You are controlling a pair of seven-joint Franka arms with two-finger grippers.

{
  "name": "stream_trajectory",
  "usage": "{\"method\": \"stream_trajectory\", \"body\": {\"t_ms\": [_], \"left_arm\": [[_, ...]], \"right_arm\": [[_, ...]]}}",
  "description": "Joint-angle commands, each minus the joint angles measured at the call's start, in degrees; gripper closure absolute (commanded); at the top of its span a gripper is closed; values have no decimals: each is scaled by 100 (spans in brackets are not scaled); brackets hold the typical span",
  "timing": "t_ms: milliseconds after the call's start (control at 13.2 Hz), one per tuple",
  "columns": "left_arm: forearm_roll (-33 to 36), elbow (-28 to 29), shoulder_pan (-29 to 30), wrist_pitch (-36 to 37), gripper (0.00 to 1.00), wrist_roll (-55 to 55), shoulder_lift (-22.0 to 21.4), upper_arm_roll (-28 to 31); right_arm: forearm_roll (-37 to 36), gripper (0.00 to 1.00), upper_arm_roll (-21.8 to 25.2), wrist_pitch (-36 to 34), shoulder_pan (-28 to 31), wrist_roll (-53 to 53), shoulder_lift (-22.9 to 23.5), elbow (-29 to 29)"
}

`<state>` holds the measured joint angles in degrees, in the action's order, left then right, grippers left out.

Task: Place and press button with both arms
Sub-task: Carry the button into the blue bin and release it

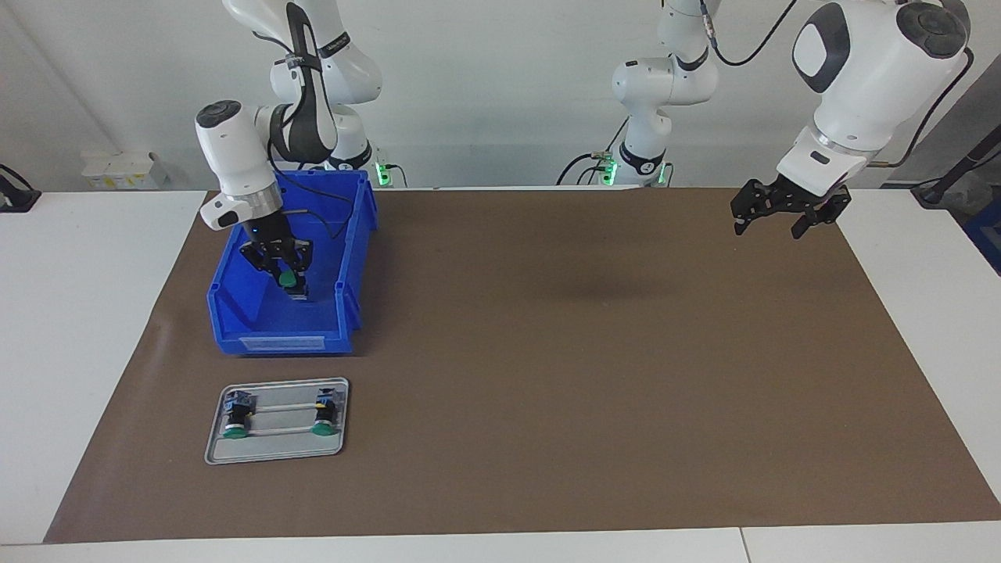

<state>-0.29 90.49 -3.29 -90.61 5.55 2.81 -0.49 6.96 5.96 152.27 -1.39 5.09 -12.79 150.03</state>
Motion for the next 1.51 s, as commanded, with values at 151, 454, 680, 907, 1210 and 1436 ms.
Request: {"method": "stream_trajectory", "body": {"t_ms": [151, 454, 680, 907, 1210, 1436], "left_arm": [[-59, 206, 48, -9, 0, 7, -184, -21], [-59, 206, 48, -9, 0, 7, -184, -21], [-59, 206, 48, -9, 0, 7, -184, -21], [-59, 206, 48, -9, 0, 7, -184, -21], [-59, 206, 48, -9, 0, 7, -184, -21], [-59, 206, 48, -9, 0, 7, -184, -21]], "right_arm": [[227, 77, -34, 171, -124, 71, 92, 149], [227, 10, -34, 40, -133, 27, 49, 185], [227, 1, -43, -460, -125, -87, -170, 1], [218, 0, -34, -1617, -63, -324, -242, -884], [112, 0, -25, -2788, 34, -448, -163, -1931], [-272, 0, -16, -3334, 86, -448, -23, -2590]]}}
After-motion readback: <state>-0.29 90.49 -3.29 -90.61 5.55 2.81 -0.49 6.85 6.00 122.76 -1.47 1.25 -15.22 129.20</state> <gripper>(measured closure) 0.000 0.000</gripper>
